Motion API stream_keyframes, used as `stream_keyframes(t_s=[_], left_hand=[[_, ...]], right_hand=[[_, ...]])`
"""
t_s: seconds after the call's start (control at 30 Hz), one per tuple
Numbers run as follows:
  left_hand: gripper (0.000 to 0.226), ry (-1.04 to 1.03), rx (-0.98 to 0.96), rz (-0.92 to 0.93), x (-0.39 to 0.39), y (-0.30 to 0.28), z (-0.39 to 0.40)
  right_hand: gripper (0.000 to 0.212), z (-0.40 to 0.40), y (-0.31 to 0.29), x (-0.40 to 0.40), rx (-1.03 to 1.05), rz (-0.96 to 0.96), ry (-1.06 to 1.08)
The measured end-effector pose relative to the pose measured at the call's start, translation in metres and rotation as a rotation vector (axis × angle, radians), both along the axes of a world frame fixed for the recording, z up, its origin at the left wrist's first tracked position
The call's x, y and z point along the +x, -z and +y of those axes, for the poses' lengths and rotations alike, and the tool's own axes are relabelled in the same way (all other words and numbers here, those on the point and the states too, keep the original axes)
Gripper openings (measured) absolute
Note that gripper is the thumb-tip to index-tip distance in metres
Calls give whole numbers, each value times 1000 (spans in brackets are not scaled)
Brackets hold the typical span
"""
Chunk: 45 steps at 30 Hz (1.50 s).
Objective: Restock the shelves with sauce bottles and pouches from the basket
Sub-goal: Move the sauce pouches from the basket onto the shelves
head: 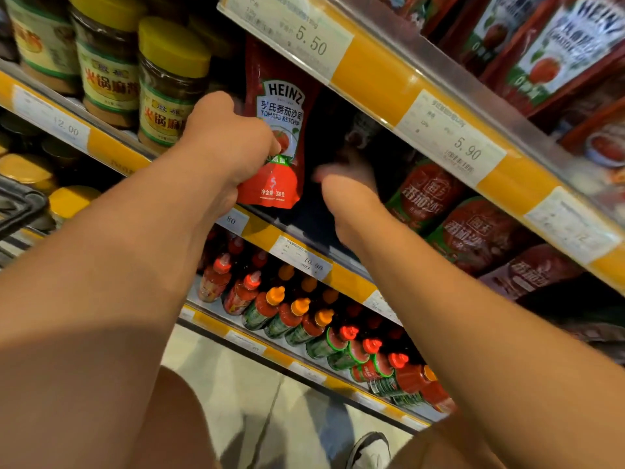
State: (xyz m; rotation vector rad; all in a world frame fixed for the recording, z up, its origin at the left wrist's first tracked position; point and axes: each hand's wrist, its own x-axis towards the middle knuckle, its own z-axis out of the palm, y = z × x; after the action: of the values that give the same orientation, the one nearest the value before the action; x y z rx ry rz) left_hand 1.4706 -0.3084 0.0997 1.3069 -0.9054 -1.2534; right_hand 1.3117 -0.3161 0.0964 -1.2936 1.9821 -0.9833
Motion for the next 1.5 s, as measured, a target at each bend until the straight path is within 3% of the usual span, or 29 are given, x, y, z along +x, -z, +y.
stream_keyframes(t_s=[0.1, 0.2, 0.3, 0.5, 0.67, 0.77, 0.97, 1.1, 1.33, 1.5], left_hand=[[43, 4, -2, -2, -4, 2, 1], [48, 21, -23, -19, -13, 7, -2], [48, 26, -35, -40, -29, 12, -6], [50, 106, -113, -91, -76, 23, -24], [77, 238, -201, -423, -100, 32, -61], [82, 317, -218, -348, -105, 40, -78], [59, 289, -304, -135, -124, 50, -97], [40, 257, -354, -258, -138, 46, -107], [48, 262, -410, -367, -146, 44, -111], [48, 279, -437, -555, -133, 39, -104]], right_hand=[[75, 64, 20, -29, -8, 146, -290], [78, 110, 36, -72, 26, 599, -456], [81, 125, 45, -93, 70, 786, -497], [80, 127, 61, -101, -7, 870, -550], [85, 126, 67, -109, -29, 848, -582], [83, 126, 68, -110, -52, 836, -571], [87, 126, 68, -108, -50, 843, -573], [89, 125, 68, -108, -58, 862, -586], [90, 126, 71, -109, -58, 856, -578], [87, 125, 71, -108, -48, 831, -560]])
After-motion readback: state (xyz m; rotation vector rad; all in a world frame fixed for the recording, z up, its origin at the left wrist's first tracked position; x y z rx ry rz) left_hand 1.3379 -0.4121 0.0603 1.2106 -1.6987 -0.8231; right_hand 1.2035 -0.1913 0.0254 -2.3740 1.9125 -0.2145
